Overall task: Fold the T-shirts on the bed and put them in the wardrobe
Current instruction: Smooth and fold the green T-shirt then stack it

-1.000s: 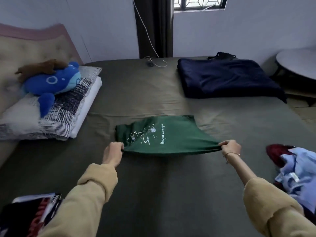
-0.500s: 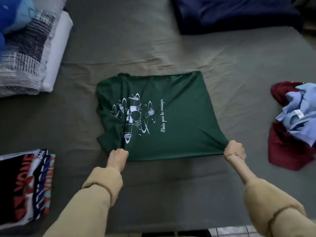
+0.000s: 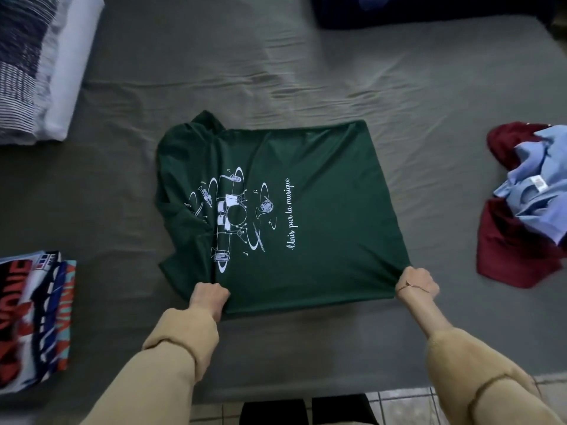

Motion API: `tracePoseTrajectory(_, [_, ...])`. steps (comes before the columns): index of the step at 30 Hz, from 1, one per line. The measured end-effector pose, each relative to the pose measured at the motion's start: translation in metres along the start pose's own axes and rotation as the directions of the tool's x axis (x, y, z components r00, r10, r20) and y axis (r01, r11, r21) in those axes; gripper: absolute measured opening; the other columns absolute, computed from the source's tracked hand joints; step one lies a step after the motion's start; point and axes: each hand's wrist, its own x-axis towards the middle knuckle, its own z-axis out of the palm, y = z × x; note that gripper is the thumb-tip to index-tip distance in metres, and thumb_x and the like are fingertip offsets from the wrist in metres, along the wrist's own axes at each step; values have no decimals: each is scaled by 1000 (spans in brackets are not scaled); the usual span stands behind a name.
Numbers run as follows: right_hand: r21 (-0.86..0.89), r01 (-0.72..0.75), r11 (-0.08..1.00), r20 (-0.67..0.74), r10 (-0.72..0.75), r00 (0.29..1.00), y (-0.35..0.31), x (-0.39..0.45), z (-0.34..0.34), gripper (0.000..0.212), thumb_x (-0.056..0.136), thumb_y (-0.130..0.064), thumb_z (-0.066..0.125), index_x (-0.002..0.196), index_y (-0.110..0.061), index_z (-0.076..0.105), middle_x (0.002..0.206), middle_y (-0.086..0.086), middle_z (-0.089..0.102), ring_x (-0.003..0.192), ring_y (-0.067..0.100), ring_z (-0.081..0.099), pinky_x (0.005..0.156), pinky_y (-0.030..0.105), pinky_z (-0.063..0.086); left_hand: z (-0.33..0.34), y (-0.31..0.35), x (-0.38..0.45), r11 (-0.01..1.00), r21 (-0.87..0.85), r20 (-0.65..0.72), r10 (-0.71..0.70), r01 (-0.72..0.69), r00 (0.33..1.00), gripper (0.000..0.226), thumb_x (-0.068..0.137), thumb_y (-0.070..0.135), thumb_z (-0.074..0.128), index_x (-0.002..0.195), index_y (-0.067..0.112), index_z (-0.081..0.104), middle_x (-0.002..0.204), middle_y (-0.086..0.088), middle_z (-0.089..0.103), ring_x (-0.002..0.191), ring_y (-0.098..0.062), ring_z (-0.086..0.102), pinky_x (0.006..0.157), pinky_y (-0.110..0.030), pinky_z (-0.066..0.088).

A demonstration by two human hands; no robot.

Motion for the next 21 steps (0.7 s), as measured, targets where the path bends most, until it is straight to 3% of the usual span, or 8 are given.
tracePoseTrajectory(5, [-161, -23, 987, 10, 25, 1000, -10, -5, -6, 32, 91, -6, 45, 118, -13, 59, 117, 5, 47, 100, 19, 57, 49, 24, 26, -11, -6, -2, 982, -190, 119, 5, 18, 993, 21, 77, 13, 54, 95, 20, 62, 109, 1, 66, 101, -20, 63, 76, -26, 42])
tracePoseTrajectory(7, [-189, -13, 982, -24, 8, 1000, -20, -8, -10, 32, 90, -6, 46, 118, -15, 59, 115, 2, 49, 98, 16, 57, 52, 23, 28, -11, -16, -2, 901, -430, 96, -24, 63, 995, 11, 77, 17, 53, 81, 23, 60, 100, 3, 67, 92, -19, 62, 74, -25, 43])
tracePoseTrajectory(10, [-201, 112, 973, -94, -133, 987, -45, -15, -14, 33, 87, -5, 48, 116, -17, 60, 116, -1, 59, 102, 17, 62, 66, 24, 38, -9, -31, -4, 729, -677, -74, -200, 98, 977, 17, 84, 14, 46, 71, 23, 53, 86, 2, 63, 81, -20, 58, 68, -27, 40])
tracePoseTrajectory(12, [-163, 208, 964, -124, -229, 965, -71, -26, -21, 31, 89, -7, 48, 117, -16, 59, 118, 0, 60, 107, 19, 61, 70, 25, 42, -6, -44, -6, 634, -767, -179, -362, 101, 915, 13, 88, 14, 47, 81, 19, 58, 90, 1, 64, 84, -20, 58, 68, -29, 41])
tracePoseTrajectory(15, [-98, 346, 933, -131, -357, 925, -121, -48, -28, 29, 93, -14, 46, 120, -13, 55, 124, 4, 56, 113, 23, 57, 79, 29, 46, 3, -71, 2, 544, -833, -248, -535, 104, 808, 19, 91, 16, 51, 109, 16, 56, 114, -1, 57, 108, -19, 51, 83, -34, 46])
tracePoseTrajectory(17, [-52, 434, 899, -125, -437, 890, -159, -66, -32, 29, 93, -15, 44, 120, -12, 54, 124, 6, 55, 114, 26, 56, 82, 31, 46, 12, -92, 11, 463, -876, -166, -553, 136, 816, 39, 93, 21, 53, 130, 15, 45, 132, -4, 48, 123, -22, 41, 94, -39, 42])
tracePoseTrajectory(19, [30, 528, 849, -105, -522, 846, -197, -84, -32, 28, 92, -15, 43, 117, -12, 55, 121, 9, 57, 111, 28, 57, 84, 32, 46, 21, -110, 19, 291, -948, -30, -482, 128, 876, 61, 92, 27, 59, 144, 14, 31, 144, -5, 41, 133, -25, 35, 104, -40, 36])
tracePoseTrajectory(21, [170, 607, 776, -56, -608, 792, -229, -97, -29, 26, 91, -15, 43, 113, -12, 57, 113, 10, 60, 101, 28, 61, 83, 34, 48, 29, -118, 24, 228, -969, -10, -418, 95, 908, 70, 87, 30, 65, 145, 17, 29, 141, -5, 45, 131, -24, 39, 106, -39, 35])
